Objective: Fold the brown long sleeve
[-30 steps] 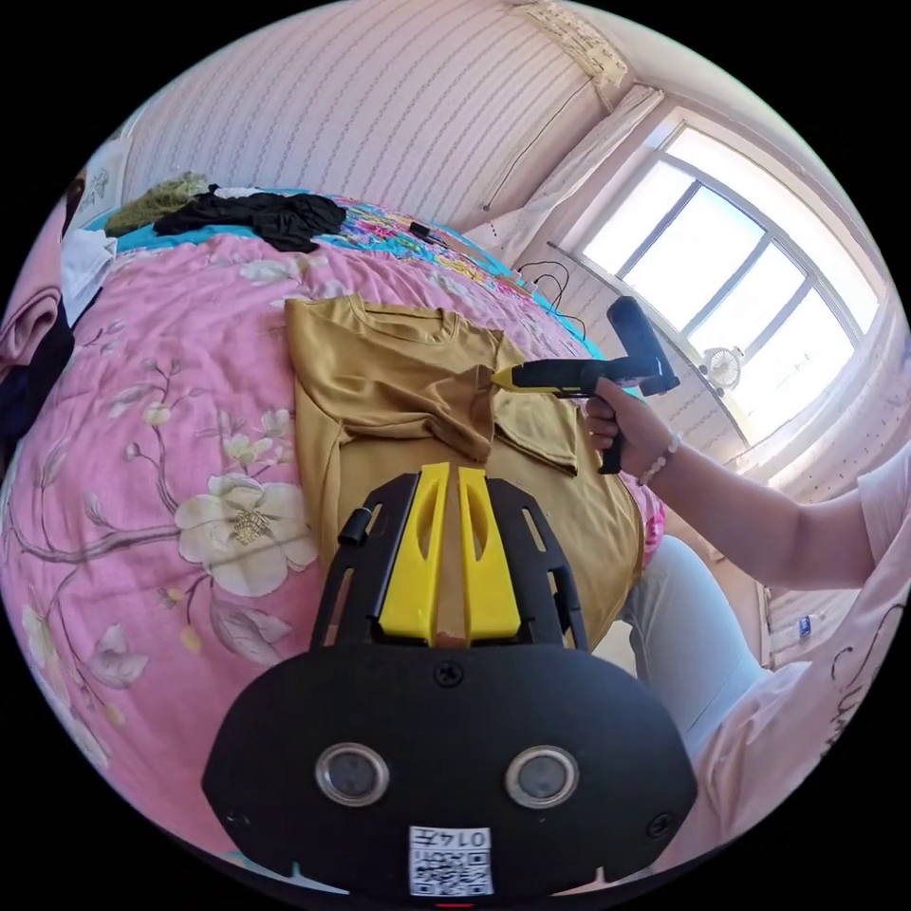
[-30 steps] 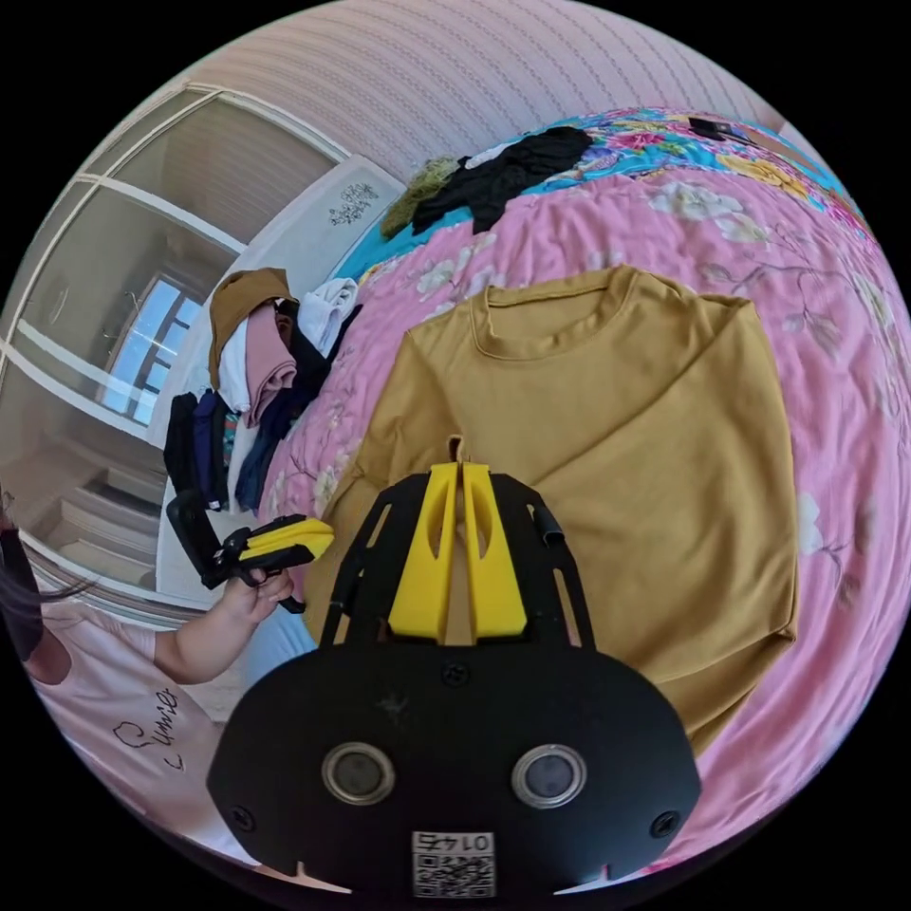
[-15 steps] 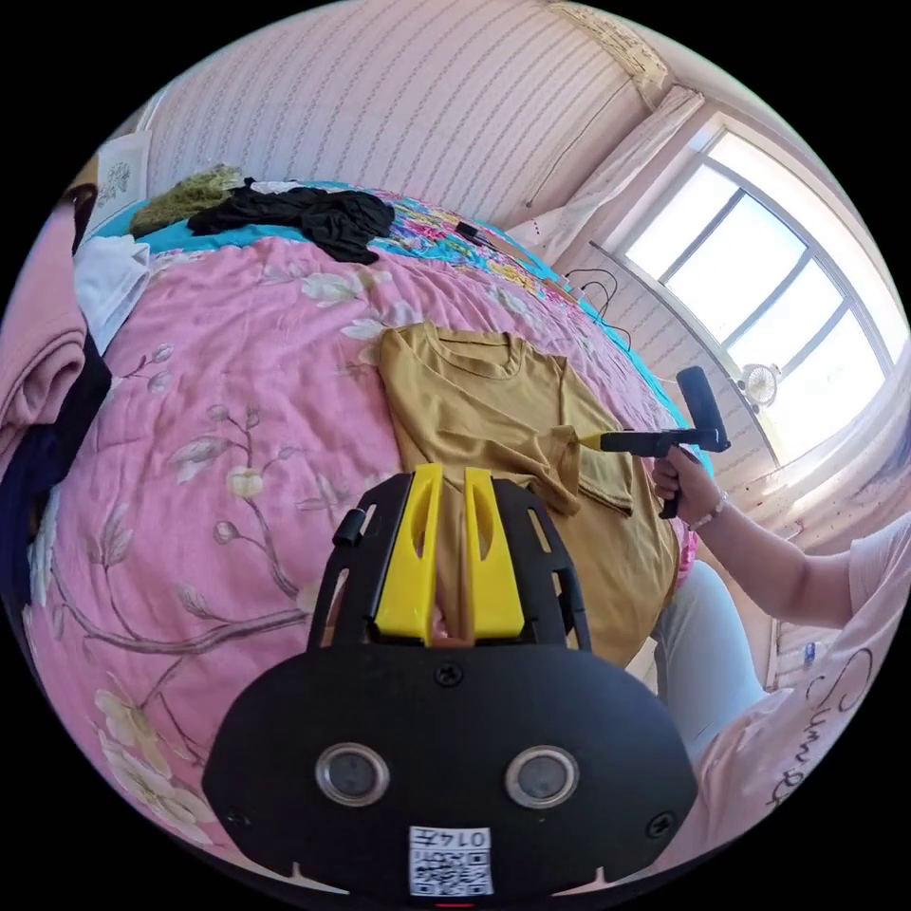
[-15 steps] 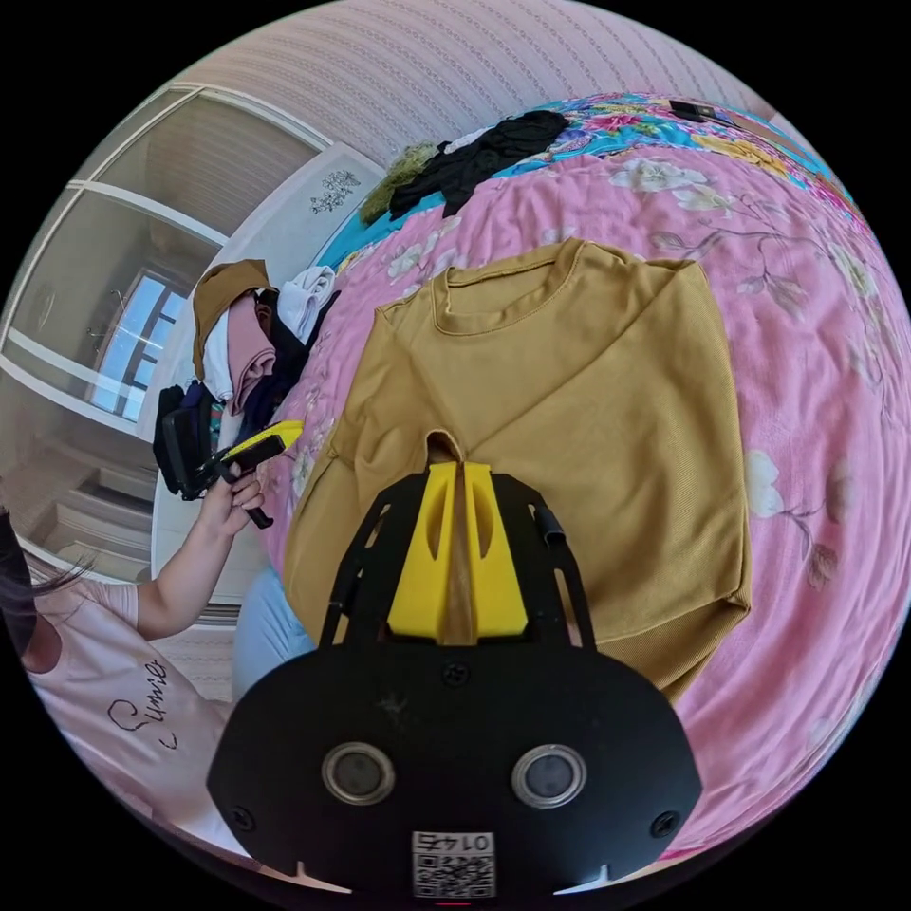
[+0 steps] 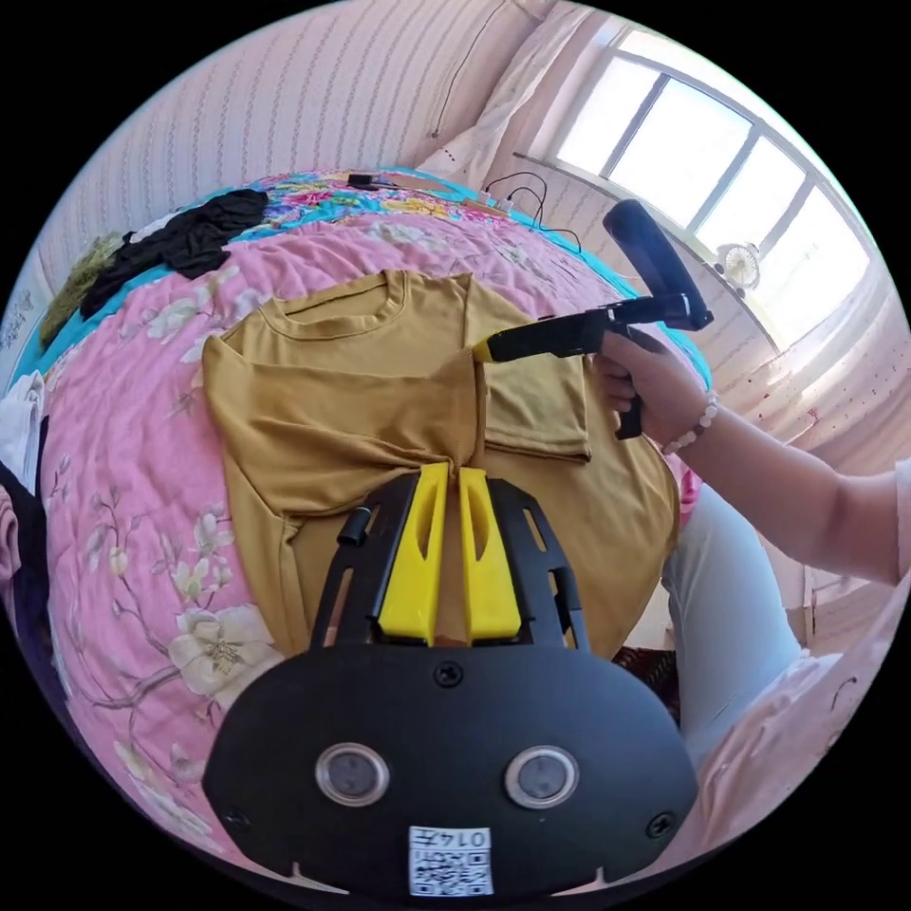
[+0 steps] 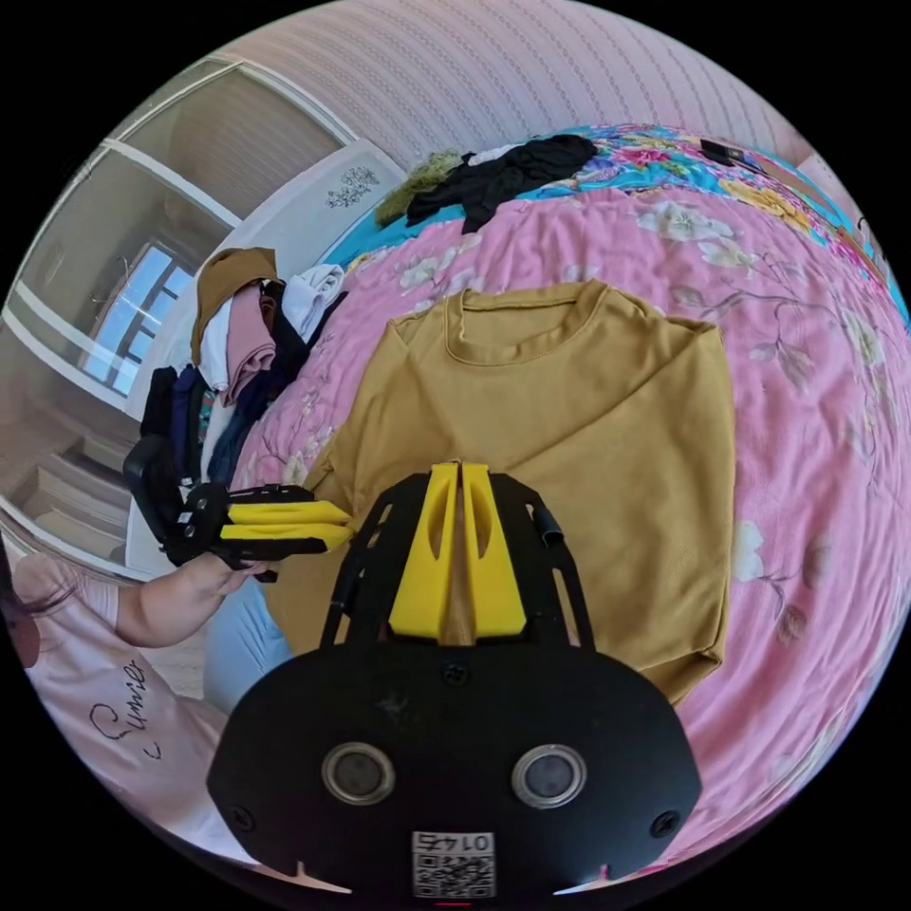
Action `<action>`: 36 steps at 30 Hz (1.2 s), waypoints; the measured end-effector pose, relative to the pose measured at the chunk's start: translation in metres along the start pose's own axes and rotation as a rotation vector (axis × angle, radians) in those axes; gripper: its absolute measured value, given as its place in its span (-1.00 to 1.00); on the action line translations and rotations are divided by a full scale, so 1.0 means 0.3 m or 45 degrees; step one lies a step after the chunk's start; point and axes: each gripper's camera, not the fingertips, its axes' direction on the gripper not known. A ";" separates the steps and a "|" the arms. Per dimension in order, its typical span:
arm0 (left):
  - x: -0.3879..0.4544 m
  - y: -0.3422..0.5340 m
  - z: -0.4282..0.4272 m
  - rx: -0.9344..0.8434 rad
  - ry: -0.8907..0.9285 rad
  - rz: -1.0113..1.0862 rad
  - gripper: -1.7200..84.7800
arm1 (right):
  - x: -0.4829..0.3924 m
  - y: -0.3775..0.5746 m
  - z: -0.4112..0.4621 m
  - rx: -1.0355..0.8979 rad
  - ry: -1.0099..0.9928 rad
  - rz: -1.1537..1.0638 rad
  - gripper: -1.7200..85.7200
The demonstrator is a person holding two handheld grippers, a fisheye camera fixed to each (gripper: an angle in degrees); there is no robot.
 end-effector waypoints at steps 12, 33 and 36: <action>-0.292 -0.012 -0.103 0.096 -0.048 -0.281 -0.80 | 0.054 0.073 -0.200 -0.001 0.121 0.025 -0.84; -0.725 -0.330 -0.047 0.059 -0.081 -0.516 -0.98 | 0.349 -0.298 -0.527 0.149 0.178 0.287 -0.95; -0.715 -0.345 -0.163 0.251 -0.046 -0.563 -0.98 | 0.294 -0.322 -0.644 0.258 0.155 0.271 -0.95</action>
